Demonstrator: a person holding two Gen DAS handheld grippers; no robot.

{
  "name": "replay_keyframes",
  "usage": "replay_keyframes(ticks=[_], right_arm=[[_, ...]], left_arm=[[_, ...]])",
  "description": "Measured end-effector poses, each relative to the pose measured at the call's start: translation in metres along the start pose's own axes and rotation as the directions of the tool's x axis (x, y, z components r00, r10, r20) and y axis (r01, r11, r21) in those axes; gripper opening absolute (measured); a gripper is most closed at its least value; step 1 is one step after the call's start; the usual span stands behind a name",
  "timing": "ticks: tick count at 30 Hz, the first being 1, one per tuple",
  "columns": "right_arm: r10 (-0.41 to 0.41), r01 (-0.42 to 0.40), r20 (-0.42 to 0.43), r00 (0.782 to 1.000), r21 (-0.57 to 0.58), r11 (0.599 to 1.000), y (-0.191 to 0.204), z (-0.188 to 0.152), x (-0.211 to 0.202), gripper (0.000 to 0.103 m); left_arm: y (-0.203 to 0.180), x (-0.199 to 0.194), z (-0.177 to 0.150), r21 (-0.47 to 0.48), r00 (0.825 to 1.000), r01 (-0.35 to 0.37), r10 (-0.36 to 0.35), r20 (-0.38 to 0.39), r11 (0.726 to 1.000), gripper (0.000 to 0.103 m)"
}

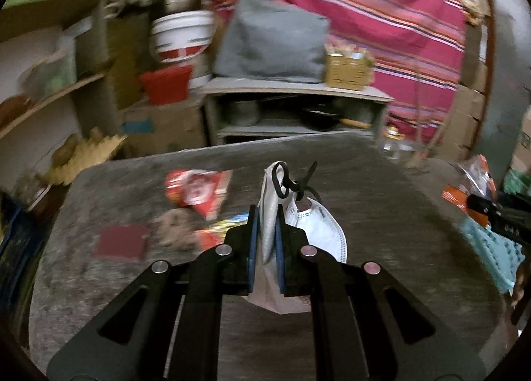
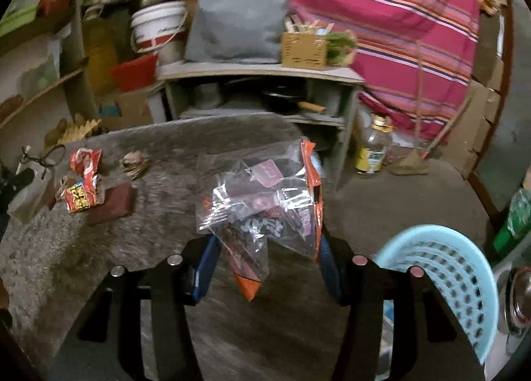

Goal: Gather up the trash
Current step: 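Carry the mask and clear bag over the light blue basket and open both tools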

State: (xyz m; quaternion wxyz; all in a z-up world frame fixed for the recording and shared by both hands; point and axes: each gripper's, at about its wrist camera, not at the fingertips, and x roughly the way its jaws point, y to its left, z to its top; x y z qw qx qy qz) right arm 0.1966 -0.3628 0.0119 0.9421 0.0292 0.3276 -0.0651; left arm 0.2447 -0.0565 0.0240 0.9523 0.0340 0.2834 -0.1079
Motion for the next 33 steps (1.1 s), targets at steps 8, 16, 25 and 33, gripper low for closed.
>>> replay_keyframes(ticks=[8, 16, 25, 33], right_arm=[[-0.112, 0.111, 0.013, 0.994, 0.075, 0.991, -0.089, -0.02, -0.035, 0.054], [-0.194, 0.193, -0.008, 0.981, 0.16, 0.968, -0.163, -0.046, -0.053, 0.054], [-0.238, 0.243, -0.049, 0.97, 0.256, 0.936, -0.214, -0.067, -0.057, 0.054], [-0.246, 0.254, -0.064, 0.967, 0.259, 0.932, -0.219, -0.068, -0.053, 0.054]], left_arm=[[-0.121, -0.015, 0.006, 0.122, 0.991, 0.124, -0.128, 0.031, 0.985, 0.008], [-0.225, -0.007, -0.009, 0.173, 0.961, 0.275, -0.277, -0.014, 0.946, 0.008], [-0.32, 0.007, -0.022, 0.238, 0.926, 0.377, -0.372, -0.069, 0.895, 0.008], [-0.355, 0.022, -0.024, 0.238, 0.901, 0.433, -0.414, -0.127, 0.869, 0.041]])
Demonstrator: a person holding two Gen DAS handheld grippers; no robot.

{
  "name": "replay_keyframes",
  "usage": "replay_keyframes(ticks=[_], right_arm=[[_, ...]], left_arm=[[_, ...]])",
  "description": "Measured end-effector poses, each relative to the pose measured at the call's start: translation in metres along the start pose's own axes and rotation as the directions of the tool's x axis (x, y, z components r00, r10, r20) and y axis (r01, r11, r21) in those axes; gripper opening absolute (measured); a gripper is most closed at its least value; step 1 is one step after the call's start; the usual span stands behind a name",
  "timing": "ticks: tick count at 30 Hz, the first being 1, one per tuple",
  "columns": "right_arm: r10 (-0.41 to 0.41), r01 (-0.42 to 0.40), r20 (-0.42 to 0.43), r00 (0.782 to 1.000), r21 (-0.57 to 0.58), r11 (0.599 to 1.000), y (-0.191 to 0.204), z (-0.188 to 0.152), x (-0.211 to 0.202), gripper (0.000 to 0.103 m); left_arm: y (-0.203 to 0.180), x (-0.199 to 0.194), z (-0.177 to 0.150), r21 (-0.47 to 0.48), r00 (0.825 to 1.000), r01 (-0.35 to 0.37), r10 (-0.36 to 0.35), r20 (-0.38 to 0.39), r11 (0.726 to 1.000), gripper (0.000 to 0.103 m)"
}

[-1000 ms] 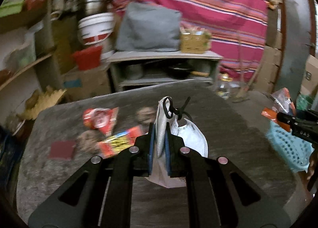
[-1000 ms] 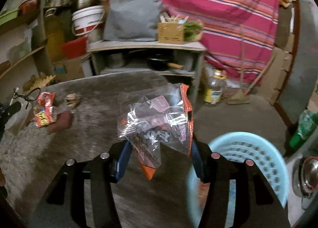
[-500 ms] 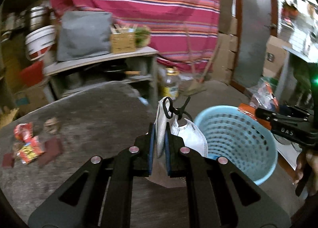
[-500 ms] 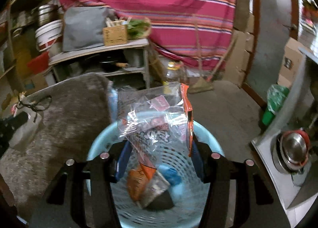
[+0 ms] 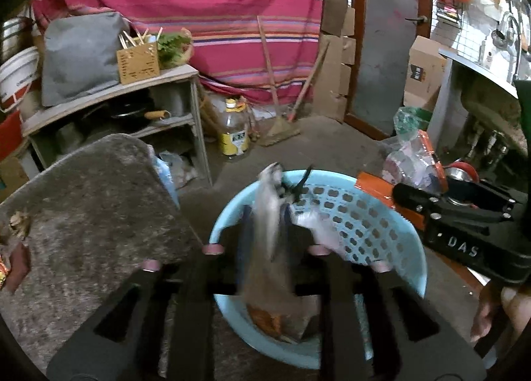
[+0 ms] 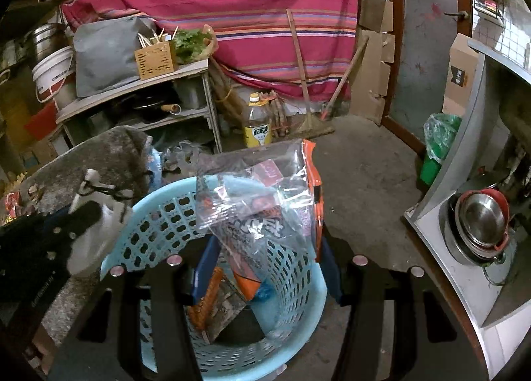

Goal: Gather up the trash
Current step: 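Carry the mask and clear bag over the light blue basket and open both tools, then move both open tools back over the table toward the maroon pads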

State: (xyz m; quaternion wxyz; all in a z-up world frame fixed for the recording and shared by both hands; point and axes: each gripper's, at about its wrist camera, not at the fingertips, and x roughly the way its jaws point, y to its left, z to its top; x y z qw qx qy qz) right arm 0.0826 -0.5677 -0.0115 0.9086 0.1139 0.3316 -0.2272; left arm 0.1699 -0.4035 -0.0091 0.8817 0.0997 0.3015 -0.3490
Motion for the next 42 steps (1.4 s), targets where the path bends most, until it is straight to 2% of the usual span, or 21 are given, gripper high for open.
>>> replay_keyframes(ticks=[1, 2, 6, 8, 9, 11, 14, 17, 18, 23, 27, 30, 33, 36, 42], right_arm=[[-0.003, 0.003, -0.005, 1.0, -0.002, 1.0, 0.0, -0.001, 0.002, 0.054], [-0.004, 0.004, -0.01, 1.0, -0.002, 1.0, 0.0, -0.001, 0.003, 0.054], [0.0, 0.0, -0.029, 1.0, 0.0, 1.0, 0.002, -0.002, 0.01, 0.055], [0.011, -0.011, -0.041, 0.999, -0.002, 1.0, 0.007, -0.002, 0.015, 0.055], [0.014, -0.014, -0.046, 0.999, -0.005, 1.0, 0.01, -0.003, 0.017, 0.059], [0.016, -0.016, -0.059, 0.998, -0.013, 1.0, 0.021, -0.004, 0.021, 0.062], [0.007, -0.007, -0.065, 0.998, -0.006, 1.0, 0.034, -0.003, 0.023, 0.08], [-0.013, 0.012, -0.074, 0.997, -0.01, 1.0, 0.046, -0.002, 0.024, 0.083], [-0.026, 0.025, -0.086, 0.996, -0.01, 1.0, 0.052, -0.002, 0.026, 0.089], [-0.056, 0.053, -0.079, 0.995, -0.036, 0.998, 0.079, -0.001, 0.027, 0.096], [-0.077, 0.073, -0.054, 0.996, -0.073, 0.995, 0.108, 0.003, 0.024, 0.097], [-0.036, 0.034, -0.041, 0.999, -0.067, 0.997, 0.127, 0.006, 0.021, 0.097], [0.026, -0.027, -0.029, 0.999, -0.047, 0.999, 0.153, 0.008, 0.02, 0.097], [0.082, -0.083, -0.022, 0.996, -0.043, 0.996, 0.182, 0.007, 0.021, 0.097], [0.157, -0.16, -0.033, 0.987, -0.098, 0.982, 0.248, 0.002, 0.029, 0.097]], left_arm=[[0.001, -0.001, 0.0, 0.001, 1.0, -0.001, 0.001, -0.002, 1.0, 0.059], [0.003, -0.004, -0.001, 0.002, 1.0, -0.008, 0.008, 0.008, 1.0, 0.063], [0.017, -0.015, -0.003, -0.009, 0.999, -0.034, 0.034, 0.028, 0.999, 0.068], [0.034, -0.026, -0.006, -0.044, 0.998, -0.053, 0.055, 0.043, 0.998, 0.077], [0.041, -0.031, -0.007, -0.054, 0.996, -0.067, 0.069, 0.051, 0.996, 0.082], [0.057, -0.044, -0.009, -0.069, 0.991, -0.11, 0.114, 0.066, 0.992, 0.085], [0.079, -0.059, -0.011, -0.094, 0.984, -0.157, 0.165, 0.074, 0.983, 0.089], [0.106, -0.078, -0.016, -0.116, 0.975, -0.194, 0.205, 0.089, 0.974, 0.093], [0.117, -0.086, -0.019, -0.125, 0.969, -0.218, 0.23, 0.094, 0.968, 0.096], [0.167, -0.113, -0.033, -0.157, 0.949, -0.287, 0.303, 0.085, 0.945, 0.097], [0.213, -0.135, -0.046, -0.176, 0.922, -0.363, 0.38, 0.078, 0.915, 0.097], [0.257, -0.151, -0.059, -0.221, 0.894, -0.423, 0.445, 0.058, 0.879, 0.097], [0.289, -0.161, -0.07, -0.257, 0.875, -0.459, 0.483, 0.033, 0.85, 0.097], [0.327, -0.17, -0.086, -0.293, 0.849, -0.507, 0.528, -0.006, 0.811, 0.097], [0.382, -0.187, -0.114, -0.335, 0.822, -0.553, 0.565, -0.071, 0.763, 0.097]])
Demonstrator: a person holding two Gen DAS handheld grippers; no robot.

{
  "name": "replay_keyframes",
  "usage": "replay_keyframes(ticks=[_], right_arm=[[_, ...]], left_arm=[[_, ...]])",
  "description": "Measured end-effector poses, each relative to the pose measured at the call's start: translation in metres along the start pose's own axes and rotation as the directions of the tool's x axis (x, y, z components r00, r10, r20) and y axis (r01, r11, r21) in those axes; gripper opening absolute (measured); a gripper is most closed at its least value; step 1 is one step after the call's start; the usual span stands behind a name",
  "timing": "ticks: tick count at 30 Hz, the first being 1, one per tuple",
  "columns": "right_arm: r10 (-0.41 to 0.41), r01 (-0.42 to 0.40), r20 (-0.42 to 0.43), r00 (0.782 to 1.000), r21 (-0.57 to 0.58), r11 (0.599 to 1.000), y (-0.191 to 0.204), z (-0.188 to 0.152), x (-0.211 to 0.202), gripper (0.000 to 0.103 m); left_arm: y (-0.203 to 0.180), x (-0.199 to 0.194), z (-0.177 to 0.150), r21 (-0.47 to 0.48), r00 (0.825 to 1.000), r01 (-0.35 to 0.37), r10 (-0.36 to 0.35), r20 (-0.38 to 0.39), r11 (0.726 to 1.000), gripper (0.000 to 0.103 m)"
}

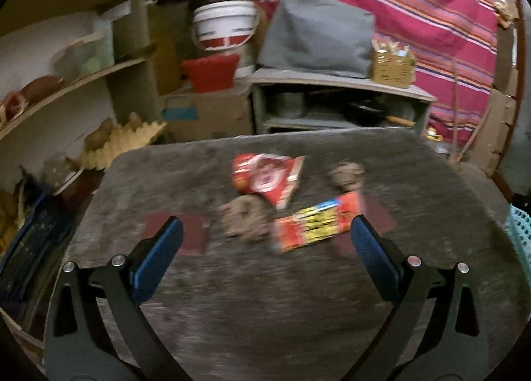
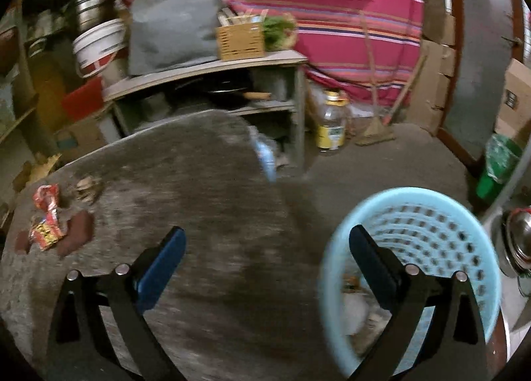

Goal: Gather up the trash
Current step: 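Move both open tools back over the table toward the maroon pads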

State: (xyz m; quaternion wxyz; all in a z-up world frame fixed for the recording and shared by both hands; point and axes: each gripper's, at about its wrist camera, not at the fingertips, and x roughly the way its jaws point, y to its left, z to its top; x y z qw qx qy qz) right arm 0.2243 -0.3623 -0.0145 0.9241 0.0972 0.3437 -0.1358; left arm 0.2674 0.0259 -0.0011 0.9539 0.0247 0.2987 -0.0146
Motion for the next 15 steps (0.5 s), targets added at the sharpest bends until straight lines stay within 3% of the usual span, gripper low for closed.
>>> replay_keyframes(ticks=[9, 15], right_arm=[[0.082, -0.085, -0.041, 0.996, -0.087, 0.993, 0.088, -0.004, 0.029, 0.097], [0.1, -0.113, -0.078, 0.992, -0.191, 0.975, 0.137, -0.013, 0.038, 0.097]], left_arm=[[0.083, 0.047, -0.02, -0.086, 0.99, -0.084, 0.073, -0.122, 0.993, 0.097], [0.108, 0.079, -0.024, -0.13, 0.979, -0.092, 0.066, -0.193, 0.987, 0.097]])
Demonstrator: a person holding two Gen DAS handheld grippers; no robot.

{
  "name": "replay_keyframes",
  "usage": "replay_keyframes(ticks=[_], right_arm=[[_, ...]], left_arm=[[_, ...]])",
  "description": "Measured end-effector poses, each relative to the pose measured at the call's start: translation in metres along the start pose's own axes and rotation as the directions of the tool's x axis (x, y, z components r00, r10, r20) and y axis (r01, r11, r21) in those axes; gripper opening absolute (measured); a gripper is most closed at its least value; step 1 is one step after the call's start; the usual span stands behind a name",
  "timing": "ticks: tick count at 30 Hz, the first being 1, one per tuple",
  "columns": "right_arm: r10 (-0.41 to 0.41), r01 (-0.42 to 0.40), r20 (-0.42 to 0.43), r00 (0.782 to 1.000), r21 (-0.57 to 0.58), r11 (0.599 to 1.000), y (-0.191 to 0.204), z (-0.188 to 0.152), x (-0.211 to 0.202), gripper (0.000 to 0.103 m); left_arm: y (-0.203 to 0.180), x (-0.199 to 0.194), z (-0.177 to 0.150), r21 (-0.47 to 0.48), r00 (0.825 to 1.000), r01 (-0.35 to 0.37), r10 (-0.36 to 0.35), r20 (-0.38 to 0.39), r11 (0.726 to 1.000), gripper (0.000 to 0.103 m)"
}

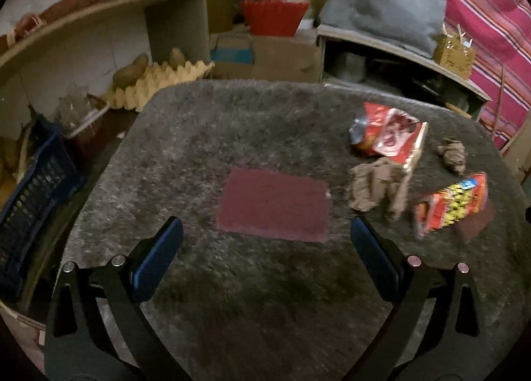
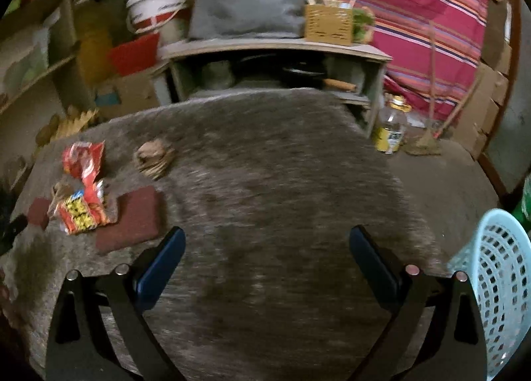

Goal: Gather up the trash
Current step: 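Move both open tools back over the table toward the maroon pads, then grasp a maroon scouring pad with the left tool while the right tool grasps the other maroon pad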

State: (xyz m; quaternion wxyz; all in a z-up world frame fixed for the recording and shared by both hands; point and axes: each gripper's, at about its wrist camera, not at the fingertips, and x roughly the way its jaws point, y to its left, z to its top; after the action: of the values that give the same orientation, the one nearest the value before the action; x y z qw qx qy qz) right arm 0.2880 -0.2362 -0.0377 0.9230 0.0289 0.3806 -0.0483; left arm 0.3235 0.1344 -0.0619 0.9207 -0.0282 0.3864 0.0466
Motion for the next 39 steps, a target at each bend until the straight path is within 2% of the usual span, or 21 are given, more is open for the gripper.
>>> replay_keyframes(ticks=[9, 13, 18, 20, 24, 28, 31, 36, 39], right_arm=[[0.011, -0.013, -0.028, 1.0, -0.039, 0.999, 0.019, 0.004, 0.012, 0.097], [0.008, -0.01, -0.029, 1.0, -0.069, 0.998, 0.029, 0.004, 0.013, 0.097], [0.044, -0.05, -0.049, 0.998, -0.109, 0.993, 0.045, -0.001, 0.017, 0.097], [0.056, -0.063, -0.056, 0.997, -0.131, 0.989, 0.055, -0.005, 0.018, 0.097], [0.103, -0.112, -0.068, 0.992, -0.147, 0.983, 0.072, -0.01, 0.018, 0.097], [0.089, -0.102, -0.074, 0.993, -0.194, 0.976, 0.089, -0.015, 0.021, 0.097], [0.089, -0.105, -0.084, 0.992, -0.213, 0.971, 0.1, -0.015, 0.025, 0.097], [0.071, -0.088, -0.081, 0.994, -0.233, 0.969, 0.118, -0.011, 0.031, 0.097], [0.069, -0.091, -0.11, 0.992, -0.211, 0.973, 0.122, -0.007, 0.043, 0.097]], left_arm=[[-0.014, 0.039, 0.007, 0.082, 0.995, 0.01, -0.002, -0.099, 0.997, 0.097], [-0.008, 0.051, 0.008, 0.051, 0.988, 0.028, -0.02, -0.152, 0.998, 0.097], [-0.003, 0.056, 0.011, 0.032, 0.984, 0.052, -0.046, -0.174, 0.998, 0.097], [-0.005, 0.055, 0.011, 0.046, 0.985, 0.048, -0.04, -0.169, 0.998, 0.096], [-0.008, 0.051, 0.01, 0.067, 0.988, 0.052, -0.042, -0.152, 0.996, 0.084], [-0.005, 0.047, 0.008, 0.066, 0.987, 0.059, -0.049, -0.152, 0.996, 0.083], [-0.004, 0.042, 0.008, 0.073, 0.989, 0.039, -0.028, -0.143, 0.997, 0.083], [0.001, 0.024, 0.008, 0.07, 0.995, 0.026, -0.019, -0.094, 0.997, 0.083], [0.005, 0.013, 0.01, 0.064, 0.998, 0.012, -0.008, -0.064, 0.998, 0.083]])
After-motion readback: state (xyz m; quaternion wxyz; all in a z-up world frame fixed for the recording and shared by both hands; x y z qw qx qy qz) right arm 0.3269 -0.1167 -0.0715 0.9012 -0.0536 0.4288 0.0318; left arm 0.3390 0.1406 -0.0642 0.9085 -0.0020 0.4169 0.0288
